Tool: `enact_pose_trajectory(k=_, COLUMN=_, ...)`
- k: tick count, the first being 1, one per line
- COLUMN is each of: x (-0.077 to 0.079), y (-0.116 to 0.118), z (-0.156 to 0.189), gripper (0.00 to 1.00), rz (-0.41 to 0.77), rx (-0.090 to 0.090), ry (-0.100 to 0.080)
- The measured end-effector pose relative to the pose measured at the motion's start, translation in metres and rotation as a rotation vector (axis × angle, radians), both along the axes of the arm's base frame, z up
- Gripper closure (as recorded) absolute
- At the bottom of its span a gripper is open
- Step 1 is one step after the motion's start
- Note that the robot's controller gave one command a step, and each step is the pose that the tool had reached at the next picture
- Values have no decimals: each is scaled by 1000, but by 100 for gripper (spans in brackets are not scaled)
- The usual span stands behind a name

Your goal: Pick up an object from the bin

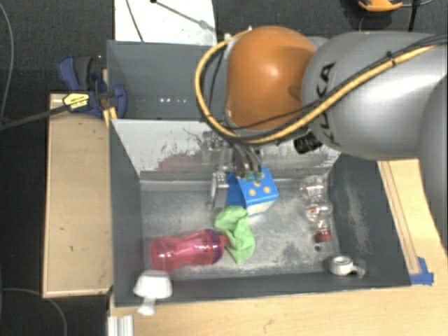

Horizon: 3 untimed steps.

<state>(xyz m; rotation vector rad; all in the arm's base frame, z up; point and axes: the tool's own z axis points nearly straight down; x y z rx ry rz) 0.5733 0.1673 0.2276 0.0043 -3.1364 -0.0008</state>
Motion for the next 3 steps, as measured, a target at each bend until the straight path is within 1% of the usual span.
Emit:
enact_pose_trajectory(k=1, x=2, y=-1, z=5, gripper=0, rz=-4, rx=1, ry=-9)
enact_pose_trajectory(k=2, x=-31, y=16, z=-64, gripper=0, rz=80, rx=1, ry=-11)
enact_pose_trajectory(k=3, x=-68, y=46, z=-66, gripper=0, rz=133, rx=2, ry=-7)
